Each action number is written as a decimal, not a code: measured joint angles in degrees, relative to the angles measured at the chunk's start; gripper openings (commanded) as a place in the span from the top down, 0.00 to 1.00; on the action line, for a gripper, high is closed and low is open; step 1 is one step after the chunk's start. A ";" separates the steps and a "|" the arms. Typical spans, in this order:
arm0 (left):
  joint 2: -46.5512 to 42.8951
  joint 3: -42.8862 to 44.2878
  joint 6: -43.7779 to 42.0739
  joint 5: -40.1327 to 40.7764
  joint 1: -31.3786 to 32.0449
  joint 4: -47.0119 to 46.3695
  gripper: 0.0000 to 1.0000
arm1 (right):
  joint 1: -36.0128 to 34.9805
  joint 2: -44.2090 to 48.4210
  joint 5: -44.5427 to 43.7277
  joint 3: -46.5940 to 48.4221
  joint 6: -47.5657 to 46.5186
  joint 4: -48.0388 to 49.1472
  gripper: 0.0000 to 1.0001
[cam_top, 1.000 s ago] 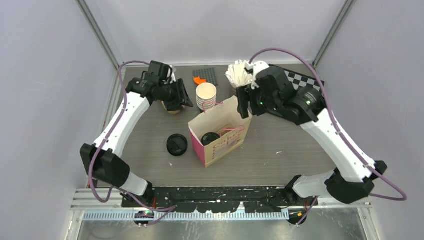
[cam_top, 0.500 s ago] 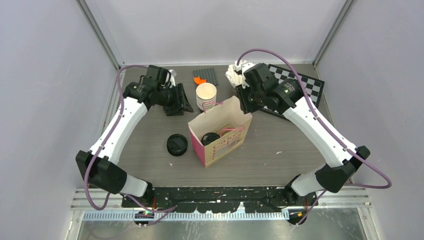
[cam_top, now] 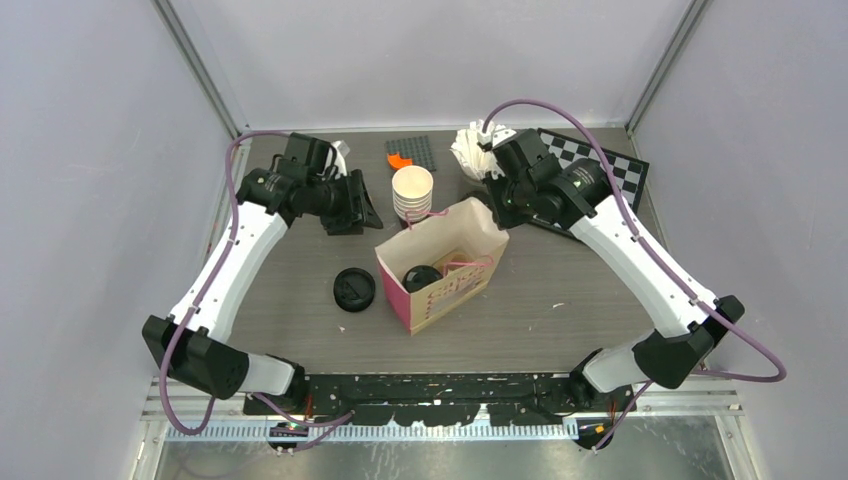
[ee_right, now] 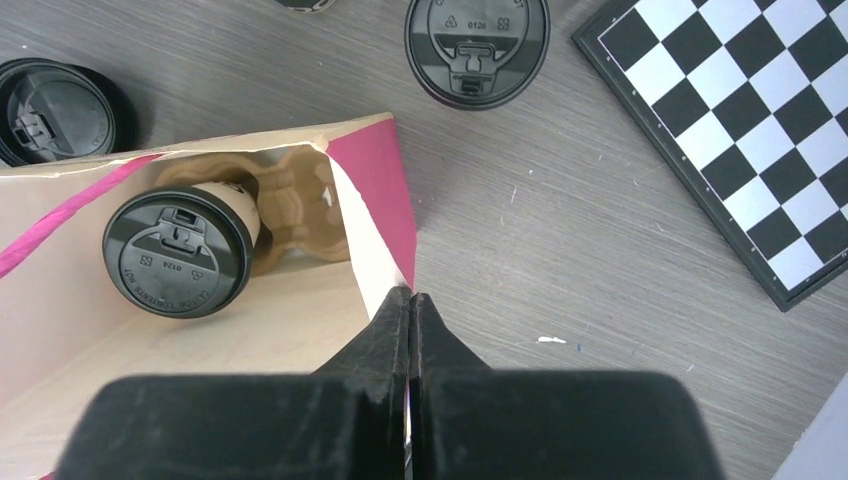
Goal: Pack the takeout coffee
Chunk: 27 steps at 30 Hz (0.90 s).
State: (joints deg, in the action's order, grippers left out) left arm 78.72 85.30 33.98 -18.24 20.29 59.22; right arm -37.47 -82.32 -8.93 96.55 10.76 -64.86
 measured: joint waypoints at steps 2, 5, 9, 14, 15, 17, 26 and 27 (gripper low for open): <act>-0.09 0.00 -0.20 0.00 0.00 0.28 0.50 | 0.00 0.24 -0.13 0.00 0.26 -0.87 1.00; -0.09 0.00 -0.55 0.00 0.00 0.76 0.50 | 0.04 0.63 -0.68 0.00 0.74 -2.67 1.00; -0.09 0.00 -1.22 -0.02 0.00 1.09 0.50 | 0.37 1.92 -2.34 0.00 1.86 -5.81 1.00; -0.09 0.02 -1.33 -1.05 0.00 1.05 0.50 | 3.10 4.42 -5.14 0.00 4.04 -10.80 1.00; -0.09 0.02 -1.31 -1.25 0.00 1.05 0.50 | 3.56 4.79 -5.44 0.00 4.35 -11.56 1.00; -0.09 0.02 -1.20 -1.79 0.02 1.01 0.49 | 4.52 5.49 -5.97 0.02 4.85 -12.94 1.00; -0.11 0.02 -1.11 -3.02 0.26 0.79 0.49 | 5.49 5.66 -6.14 4.61 7.96 -19.28 1.00; -0.11 0.02 -1.14 -3.02 0.28 0.76 0.49 | 5.64 5.66 -6.51 5.33 8.50 -20.33 1.00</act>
State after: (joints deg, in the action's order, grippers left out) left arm 78.61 85.32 32.84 -21.26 20.58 59.99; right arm -31.83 -76.66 -15.44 101.89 19.27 -85.19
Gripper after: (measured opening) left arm 0.508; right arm 0.017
